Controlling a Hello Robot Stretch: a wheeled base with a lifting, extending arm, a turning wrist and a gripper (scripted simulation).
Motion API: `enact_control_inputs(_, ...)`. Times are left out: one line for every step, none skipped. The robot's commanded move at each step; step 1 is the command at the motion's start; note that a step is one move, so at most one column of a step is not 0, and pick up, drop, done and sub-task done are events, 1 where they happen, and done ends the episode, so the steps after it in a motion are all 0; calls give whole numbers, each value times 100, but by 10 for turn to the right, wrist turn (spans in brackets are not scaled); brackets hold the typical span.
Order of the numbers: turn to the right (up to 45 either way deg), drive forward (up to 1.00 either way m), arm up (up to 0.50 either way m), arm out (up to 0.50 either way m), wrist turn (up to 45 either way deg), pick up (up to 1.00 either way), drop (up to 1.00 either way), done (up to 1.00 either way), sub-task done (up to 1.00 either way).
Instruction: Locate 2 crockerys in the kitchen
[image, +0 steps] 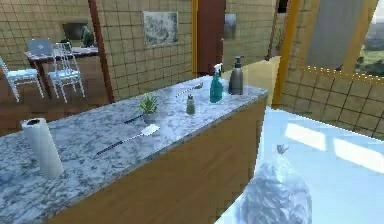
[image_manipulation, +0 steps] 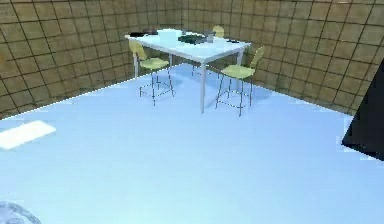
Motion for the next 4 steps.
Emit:
enact_control_inputs(450, 0, 0, 0, 0, 0, 0, 0, 0)
enact_control_inputs(330, 0, 0, 0, 0, 0, 0, 0, 0)
enact_control_inputs(0, 100, 0, 0, 0, 0, 0, 0, 0)
enact_control_inputs(0, 100, 0, 0, 0, 0, 0, 0, 0)
